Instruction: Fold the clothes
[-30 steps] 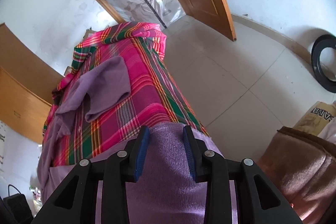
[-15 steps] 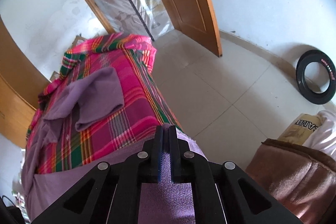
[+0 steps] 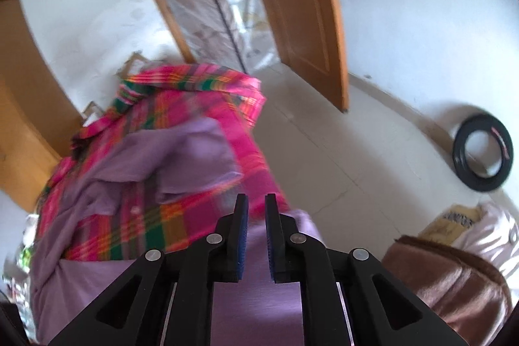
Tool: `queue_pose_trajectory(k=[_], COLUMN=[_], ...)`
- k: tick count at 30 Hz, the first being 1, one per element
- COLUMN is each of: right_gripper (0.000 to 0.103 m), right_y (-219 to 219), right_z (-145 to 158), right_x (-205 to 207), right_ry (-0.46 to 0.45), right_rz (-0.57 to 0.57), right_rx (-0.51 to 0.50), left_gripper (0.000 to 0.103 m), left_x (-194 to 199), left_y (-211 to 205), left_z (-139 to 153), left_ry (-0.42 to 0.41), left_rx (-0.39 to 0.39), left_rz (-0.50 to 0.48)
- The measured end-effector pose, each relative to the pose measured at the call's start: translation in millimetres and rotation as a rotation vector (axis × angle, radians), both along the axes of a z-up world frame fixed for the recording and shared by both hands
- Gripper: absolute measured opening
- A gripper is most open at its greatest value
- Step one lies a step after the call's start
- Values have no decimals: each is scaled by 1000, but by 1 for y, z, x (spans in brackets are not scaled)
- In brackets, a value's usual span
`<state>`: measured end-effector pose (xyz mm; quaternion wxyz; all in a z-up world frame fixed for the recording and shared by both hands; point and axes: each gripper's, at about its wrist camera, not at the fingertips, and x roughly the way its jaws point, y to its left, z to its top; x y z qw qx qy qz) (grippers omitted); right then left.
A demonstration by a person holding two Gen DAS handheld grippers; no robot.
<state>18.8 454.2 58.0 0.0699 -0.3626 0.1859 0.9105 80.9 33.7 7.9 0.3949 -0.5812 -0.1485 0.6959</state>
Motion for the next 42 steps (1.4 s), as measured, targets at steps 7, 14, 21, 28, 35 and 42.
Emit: queue_pose_trajectory(k=[7, 14, 21, 28, 35, 42], right_gripper=[19, 26, 26, 26, 28, 30], right_y=[-67, -136, -186, -211, -251, -295], right_z=[31, 33, 1, 8, 34, 40], right_x=[-9, -13, -16, -29, -57, -104], right_ry=[47, 45, -40, -31, 1, -21], right_rz=[168, 338, 451, 518, 619, 710], right_rx=[13, 11, 38, 84, 162, 287], left_gripper=[17, 21, 22, 22, 23, 23], left_x=[-14, -26, -32, -54, -95, -154], left_y=[-98, -204, -255, -275, -274, -257], left_z=[42, 66, 32, 29, 50, 51], left_ry=[107, 165, 96, 105, 160, 217], left_rx=[-11, -56, -77, -113, -196, -336], left_rz=[255, 511, 625, 664, 587, 491])
